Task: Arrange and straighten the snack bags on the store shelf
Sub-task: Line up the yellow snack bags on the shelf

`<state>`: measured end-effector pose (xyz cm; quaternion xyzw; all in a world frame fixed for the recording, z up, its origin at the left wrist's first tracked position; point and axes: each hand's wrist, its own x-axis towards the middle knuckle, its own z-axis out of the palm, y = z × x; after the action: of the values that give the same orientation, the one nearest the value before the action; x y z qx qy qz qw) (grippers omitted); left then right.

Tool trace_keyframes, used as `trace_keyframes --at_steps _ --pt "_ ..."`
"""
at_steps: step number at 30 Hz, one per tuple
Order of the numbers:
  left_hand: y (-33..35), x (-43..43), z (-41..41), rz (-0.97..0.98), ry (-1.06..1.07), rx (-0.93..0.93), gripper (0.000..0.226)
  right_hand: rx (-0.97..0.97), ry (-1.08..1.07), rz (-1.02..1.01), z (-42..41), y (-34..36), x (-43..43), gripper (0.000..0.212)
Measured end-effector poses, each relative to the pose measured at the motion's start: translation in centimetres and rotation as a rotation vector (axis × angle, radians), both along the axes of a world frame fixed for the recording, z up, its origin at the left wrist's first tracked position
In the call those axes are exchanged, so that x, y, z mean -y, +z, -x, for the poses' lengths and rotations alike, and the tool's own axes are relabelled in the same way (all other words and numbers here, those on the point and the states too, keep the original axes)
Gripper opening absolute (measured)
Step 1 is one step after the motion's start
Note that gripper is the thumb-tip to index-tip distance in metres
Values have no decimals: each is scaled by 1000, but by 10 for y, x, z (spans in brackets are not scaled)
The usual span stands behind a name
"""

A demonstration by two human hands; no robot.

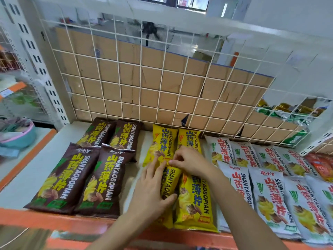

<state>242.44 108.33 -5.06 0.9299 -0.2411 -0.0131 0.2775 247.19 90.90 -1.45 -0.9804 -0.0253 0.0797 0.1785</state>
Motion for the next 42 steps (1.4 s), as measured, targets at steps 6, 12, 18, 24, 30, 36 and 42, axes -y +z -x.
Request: trace_keyframes --at_steps 6,12,18,24,30,36,42 --pt "0 -5 22 11 41 -29 98 160 -30 -191 5 -4 -8 13" --pt "-4 -10 35 -47 78 29 101 190 -103 -229 0 -5 -19 14" --pt "0 -5 39 -97 66 -16 102 145 -126 -181 -11 -7 -21 16" --pt "-10 -7 40 -142 108 45 103 133 -129 -127 -13 -5 -26 14" --pt "-16 -10 35 -236 70 176 103 162 -170 -85 -10 -9 -26 17" --pt "-15 -10 31 -235 117 194 86 264 -187 -95 -2 -10 -24 16" --pt "-4 0 7 -243 47 285 64 392 -303 -182 24 -8 5 20"
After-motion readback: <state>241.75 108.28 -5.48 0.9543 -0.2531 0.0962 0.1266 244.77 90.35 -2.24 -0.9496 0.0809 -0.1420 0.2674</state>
